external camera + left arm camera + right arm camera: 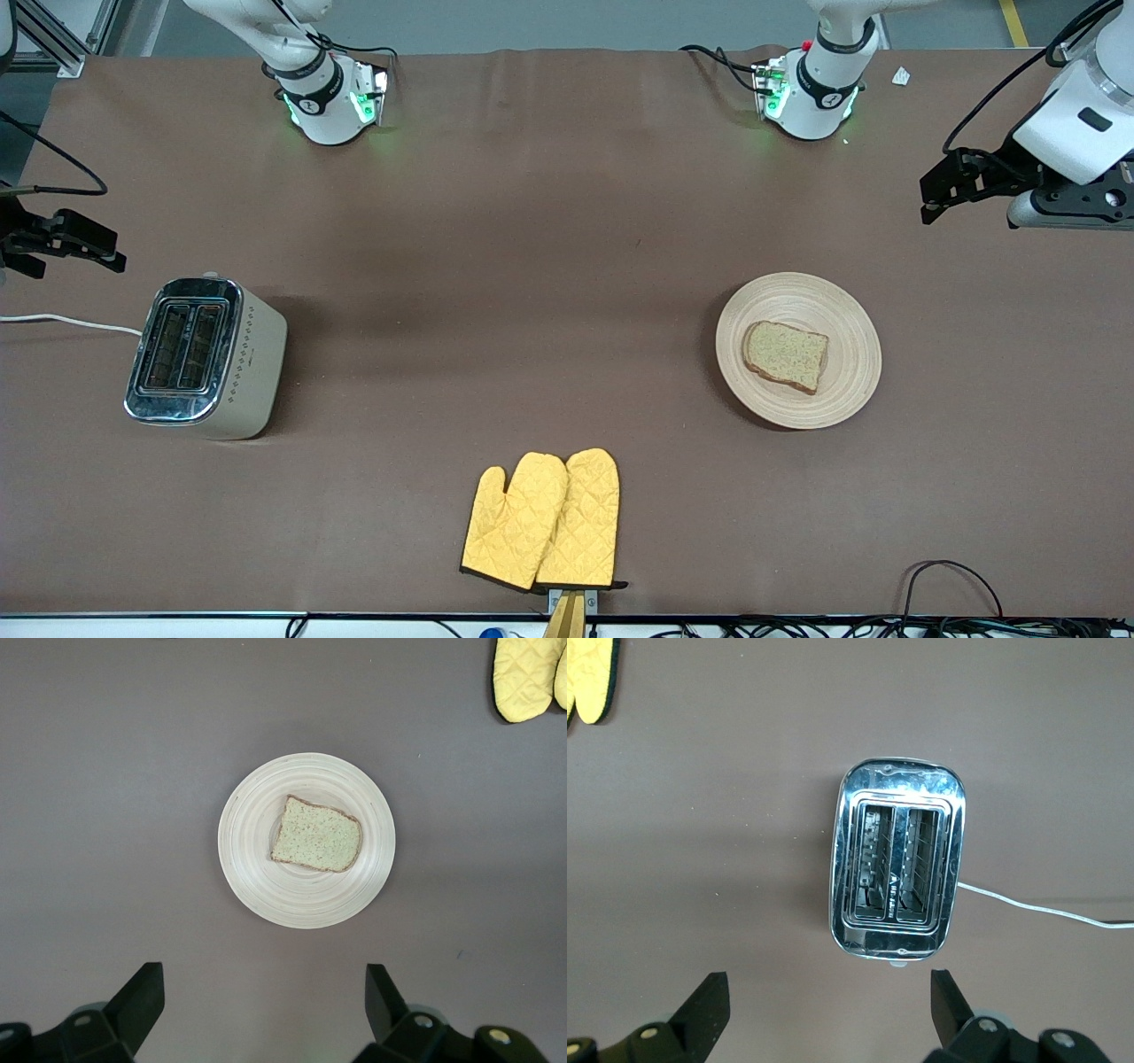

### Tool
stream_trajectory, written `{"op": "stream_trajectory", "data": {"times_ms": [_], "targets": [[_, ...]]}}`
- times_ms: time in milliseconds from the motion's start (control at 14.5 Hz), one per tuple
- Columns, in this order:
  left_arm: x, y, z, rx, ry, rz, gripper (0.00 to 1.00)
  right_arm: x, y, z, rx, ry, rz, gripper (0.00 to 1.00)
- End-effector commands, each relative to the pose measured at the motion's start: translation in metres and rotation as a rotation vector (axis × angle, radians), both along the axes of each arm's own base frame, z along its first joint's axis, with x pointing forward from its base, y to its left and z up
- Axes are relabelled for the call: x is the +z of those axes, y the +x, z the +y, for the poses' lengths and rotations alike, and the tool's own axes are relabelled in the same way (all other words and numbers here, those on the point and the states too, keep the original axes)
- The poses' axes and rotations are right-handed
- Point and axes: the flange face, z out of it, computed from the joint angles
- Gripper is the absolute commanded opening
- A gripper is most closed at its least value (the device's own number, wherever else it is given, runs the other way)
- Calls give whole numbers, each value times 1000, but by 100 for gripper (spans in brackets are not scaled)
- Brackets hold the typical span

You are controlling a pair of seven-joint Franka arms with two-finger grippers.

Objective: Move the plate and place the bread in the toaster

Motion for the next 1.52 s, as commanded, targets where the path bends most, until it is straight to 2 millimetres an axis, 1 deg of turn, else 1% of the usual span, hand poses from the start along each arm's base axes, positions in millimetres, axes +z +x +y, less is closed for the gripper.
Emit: {"op": "stream_trajectory", "data": {"times_ms": [0,138,345,621,690,759,828,897,1034,1103,1172,1241,1310,1379,1448], "targets": [[5,-1,-1,-3,-9,17,100,3,-12,2,-9,16,-5,100],[3,-1,-1,2,-18,22,100,3,-11,2,-9,16,-6,100],[-4,1,2,9,-27,45,100,2,-11,3,-7,17,-3,100],[-5,2,3,10,-40,50,100,3,-12,4,-5,17,-3,100],[-6,2,4,3,-40,52,100,3,-12,5,-4,17,-2,100],[-13,7,16,12,-46,65,100,3,-12,5,-4,17,-2,100],[-26,16,38,12,-84,99,100,3,-12,6,-2,17,-2,100],[-38,21,58,-31,-148,139,100,3,-12,5,-4,17,-2,100],[-81,41,124,-69,-300,194,100,3,-12,5,-4,17,-2,100],[-106,50,157,-74,-372,211,100,3,-12,4,-5,17,-2,100],[-143,58,194,-67,-468,235,100,3,-12,4,-5,17,-2,100],[-173,63,218,-65,-553,245,100,3,-12,4,-5,17,-2,100],[-201,66,234,-67,-606,263,100,3,-12,4,-5,17,-2,100],[-220,69,241,-62,-626,277,100,2,-11,4,-5,17,0,100],[-249,72,251,-39,-654,308,100,2,-11,4,-5,17,0,100]]}}
